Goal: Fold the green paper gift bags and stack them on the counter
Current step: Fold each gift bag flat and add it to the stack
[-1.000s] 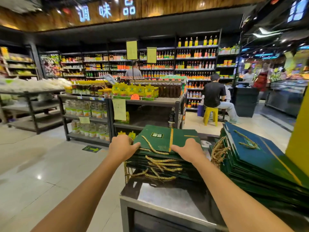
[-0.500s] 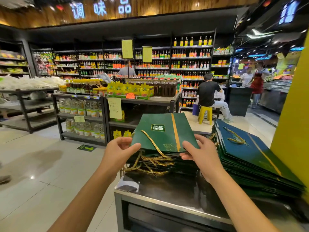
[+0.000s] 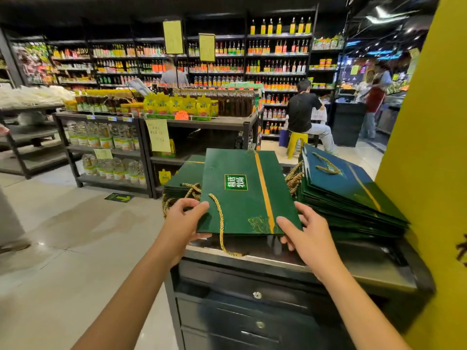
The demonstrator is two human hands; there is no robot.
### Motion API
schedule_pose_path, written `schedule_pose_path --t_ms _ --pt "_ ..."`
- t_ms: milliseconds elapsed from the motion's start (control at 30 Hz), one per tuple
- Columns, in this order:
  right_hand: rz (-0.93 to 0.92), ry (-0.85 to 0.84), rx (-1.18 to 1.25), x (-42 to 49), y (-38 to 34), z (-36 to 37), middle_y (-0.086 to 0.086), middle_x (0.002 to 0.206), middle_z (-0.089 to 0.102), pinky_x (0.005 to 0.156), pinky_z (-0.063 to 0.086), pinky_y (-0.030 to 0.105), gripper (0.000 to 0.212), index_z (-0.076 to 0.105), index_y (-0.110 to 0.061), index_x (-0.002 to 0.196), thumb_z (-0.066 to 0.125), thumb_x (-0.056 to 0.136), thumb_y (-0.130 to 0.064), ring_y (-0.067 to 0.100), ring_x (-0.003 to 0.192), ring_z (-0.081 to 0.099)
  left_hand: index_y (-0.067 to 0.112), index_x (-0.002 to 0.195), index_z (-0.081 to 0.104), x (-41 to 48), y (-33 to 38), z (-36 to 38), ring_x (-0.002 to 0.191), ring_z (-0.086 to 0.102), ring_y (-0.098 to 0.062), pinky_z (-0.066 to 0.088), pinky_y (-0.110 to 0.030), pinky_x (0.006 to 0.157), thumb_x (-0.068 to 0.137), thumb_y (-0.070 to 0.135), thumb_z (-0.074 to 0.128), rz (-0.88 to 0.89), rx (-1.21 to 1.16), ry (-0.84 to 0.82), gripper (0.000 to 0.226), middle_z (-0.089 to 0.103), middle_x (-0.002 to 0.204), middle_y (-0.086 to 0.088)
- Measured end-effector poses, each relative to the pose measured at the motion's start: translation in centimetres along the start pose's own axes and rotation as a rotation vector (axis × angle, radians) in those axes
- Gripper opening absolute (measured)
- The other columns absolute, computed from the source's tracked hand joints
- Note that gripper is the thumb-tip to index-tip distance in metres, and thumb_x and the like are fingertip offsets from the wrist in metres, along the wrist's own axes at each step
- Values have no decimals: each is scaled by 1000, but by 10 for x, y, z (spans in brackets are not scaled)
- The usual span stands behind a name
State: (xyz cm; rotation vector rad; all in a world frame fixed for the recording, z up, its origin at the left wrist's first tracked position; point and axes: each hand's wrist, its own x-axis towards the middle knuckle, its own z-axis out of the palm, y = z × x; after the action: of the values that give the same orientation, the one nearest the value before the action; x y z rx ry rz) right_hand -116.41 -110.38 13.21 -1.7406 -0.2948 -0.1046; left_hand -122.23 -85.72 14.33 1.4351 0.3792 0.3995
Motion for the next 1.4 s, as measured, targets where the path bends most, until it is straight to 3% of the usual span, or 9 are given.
schedule_pose_path --t_ms 100,200,300,400,567,667,900,1067,1400 --pt "-64 53 -251 -2 5 -4 -17 111 57 78 43 4 62 49 -18 148 73 93 -31 -12 77 53 11 107 55 5 -5 10 91 73 -26 60 -37 62 92 32 73 8 69 45 31 70 104 -14" --pt "-129 146 -343 -5 11 -3 -22 97 53 66 36 -4 53 57 -16 138 74 92 -35 -13 77 51 9 113 50 6 -11 18 86 74 -22 58 -33 58 91 29 75 19 80 60 39 72 103 -13" --pt "-188 233 -438 -3 22 -1 -5 109 58 74 38 6 47 63 -17 128 75 89 -41 3 90 51 8 118 47 5 -12 21 81 74 -18 57 -31 54 91 25 75 34 79 72 43 73 100 -10" --pt "-274 286 -427 -6 32 3 -4 111 51 87 47 29 35 67 -18 118 75 89 -37 13 101 52 8 118 47 5 -14 21 75 75 -14 60 -31 56 91 24 75 53 79 68 41 74 97 -10" --pt "-559 49 -486 -17 35 8 -13 84 56 73 43 24 12 71 -22 93 69 92 -33 6 82 52 11 117 47 5 -16 20 80 75 -17 61 -34 63 91 24 75 61 65 60 39 74 98 -11" --pt "-651 -118 -576 -19 40 9 -18 80 55 74 46 25 24 73 -25 101 63 93 -46 3 77 50 10 116 47 4 -18 21 77 76 -15 61 -31 61 92 23 74 74 59 47 38 75 96 -11" --pt "-680 -222 -690 -24 39 8 -17 84 57 72 52 23 32 75 -33 111 64 89 -53 2 78 55 5 120 46 3 -19 21 74 76 -14 61 -29 58 93 20 73 101 52 38 41 76 88 -9" --pt "-735 -249 -733 -22 39 9 -14 85 55 67 49 21 20 78 -33 105 70 88 -40 3 73 52 5 118 45 2 -23 22 74 76 -13 61 -27 58 94 21 72 139 99 38 40 75 91 -10" --pt "-651 -164 -413 -26 30 5 -10 85 51 69 37 7 17 81 -17 105 78 88 -15 0 78 51 20 122 47 -23 -31 18 78 77 -14 60 -24 63 93 15 72 230 112 24 39 79 83 4"
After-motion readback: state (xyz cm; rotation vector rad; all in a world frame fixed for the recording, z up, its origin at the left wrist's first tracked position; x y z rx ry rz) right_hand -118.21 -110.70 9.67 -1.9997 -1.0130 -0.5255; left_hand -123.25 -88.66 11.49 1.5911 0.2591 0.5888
